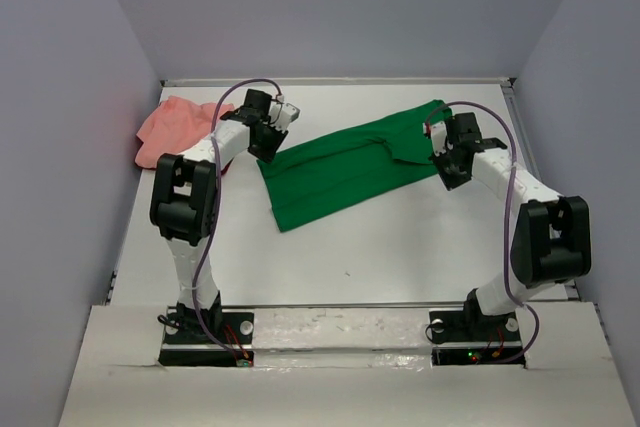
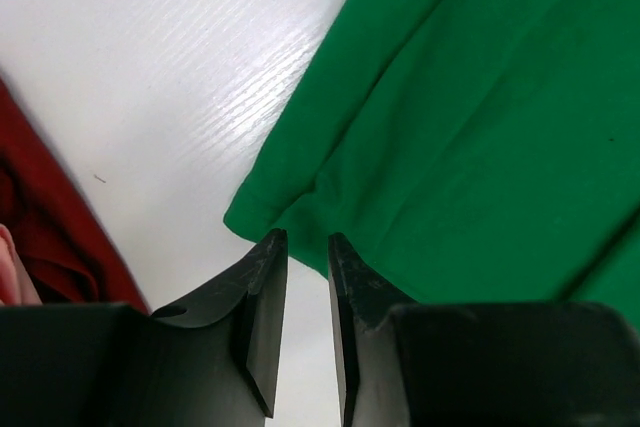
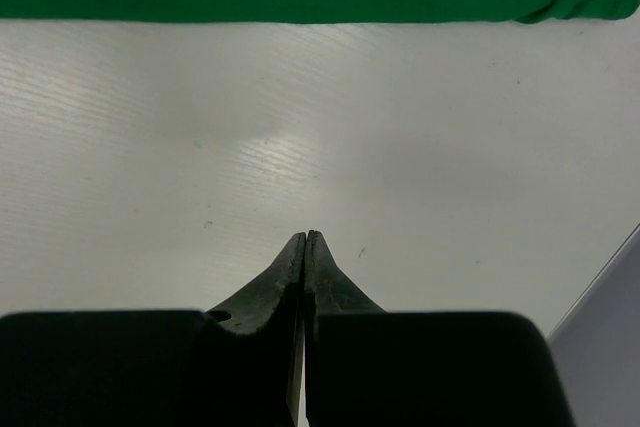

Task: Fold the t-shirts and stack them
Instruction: Fold the tshirt

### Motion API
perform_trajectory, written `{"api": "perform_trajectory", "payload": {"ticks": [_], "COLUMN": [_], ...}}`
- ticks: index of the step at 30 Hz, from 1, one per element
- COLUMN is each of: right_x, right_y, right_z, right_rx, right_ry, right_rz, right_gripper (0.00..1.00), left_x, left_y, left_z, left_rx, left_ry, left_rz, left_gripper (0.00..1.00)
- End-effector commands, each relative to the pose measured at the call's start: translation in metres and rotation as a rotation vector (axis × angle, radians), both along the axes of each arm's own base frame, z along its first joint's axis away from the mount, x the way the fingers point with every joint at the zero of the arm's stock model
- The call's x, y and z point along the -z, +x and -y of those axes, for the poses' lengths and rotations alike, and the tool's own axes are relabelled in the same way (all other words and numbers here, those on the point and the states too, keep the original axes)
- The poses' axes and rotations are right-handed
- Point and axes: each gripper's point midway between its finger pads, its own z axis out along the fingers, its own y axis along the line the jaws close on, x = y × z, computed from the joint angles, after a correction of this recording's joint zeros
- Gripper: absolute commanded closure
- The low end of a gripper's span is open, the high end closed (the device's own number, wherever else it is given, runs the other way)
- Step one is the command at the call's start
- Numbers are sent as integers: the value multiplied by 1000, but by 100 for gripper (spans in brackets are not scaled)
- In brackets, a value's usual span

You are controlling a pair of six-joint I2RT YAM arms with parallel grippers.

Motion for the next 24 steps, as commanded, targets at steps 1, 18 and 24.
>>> {"api": "perform_trajectory", "payload": {"ticks": [1,18,24], "right_x": [-8,0,1], "right_y": [17,15,14], "right_z": [-2,5,7], "right_rx": [11,21,22], "right_ry": [25,-14,-26], "right_rz": [50,23,20], "right_gripper": [97,97,97], "left_x": [-6,15,23], "left_y": [11,9,9], "left_z": [-6,-8,-7], "left_rx": [-31,-22,-21], "left_ry": [9,19,15], "left_rz": [46,-1,-19], "left_gripper": [66,64,63]}}
